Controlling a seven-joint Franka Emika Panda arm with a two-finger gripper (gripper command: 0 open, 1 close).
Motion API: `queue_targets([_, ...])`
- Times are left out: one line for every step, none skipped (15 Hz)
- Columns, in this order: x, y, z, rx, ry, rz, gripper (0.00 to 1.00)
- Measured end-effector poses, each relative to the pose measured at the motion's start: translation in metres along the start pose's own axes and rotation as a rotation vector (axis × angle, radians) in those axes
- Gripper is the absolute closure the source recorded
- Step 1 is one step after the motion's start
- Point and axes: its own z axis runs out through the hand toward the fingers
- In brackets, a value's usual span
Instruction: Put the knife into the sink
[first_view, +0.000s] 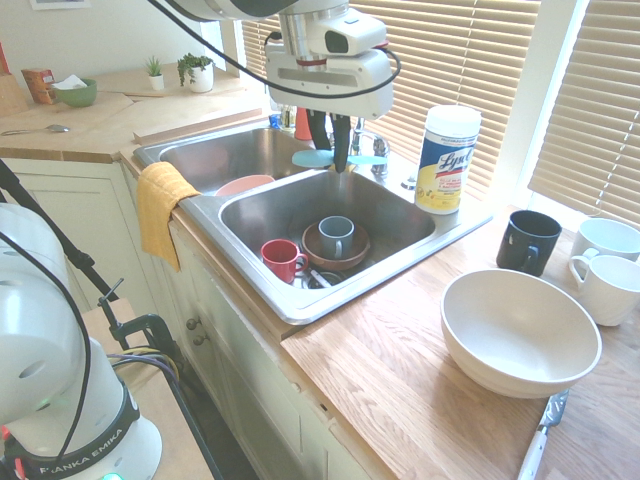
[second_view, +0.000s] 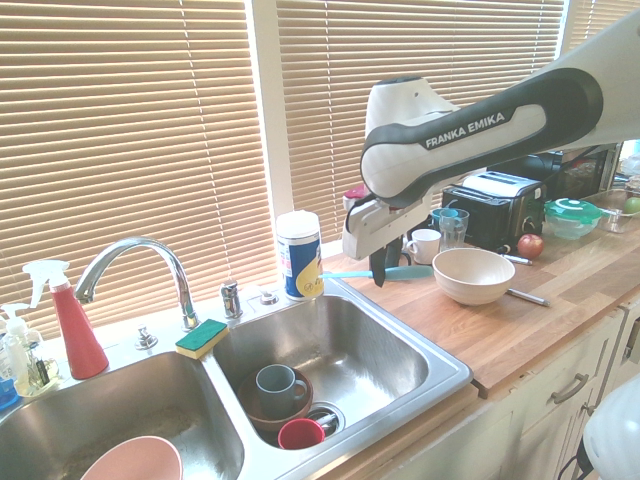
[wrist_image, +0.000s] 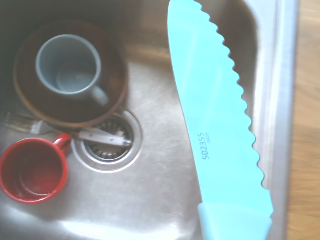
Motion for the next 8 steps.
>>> queue_targets([-0.007,-0.011,0.013,0.008,0.013,0.013,1.00])
queue_targets([-0.013,-0.023,0.032,0.015,0.021,0.029,1.00])
queue_targets([-0.016,-0.032,0.053,0.020,0.027,0.046,1.00])
queue_targets([-0.018,-0.040,0.074,0.025,0.030,0.068,1.00])
queue_targets([-0.018,-0.046,0.093,0.032,0.034,0.091,1.00])
queue_targets([-0.019,-0.050,0.113,0.033,0.036,0.112,1.00])
queue_targets([-0.019,-0.053,0.131,0.025,0.027,0.130,1.00])
queue_targets([-0.021,-0.055,0.148,0.015,0.014,0.143,1.00])
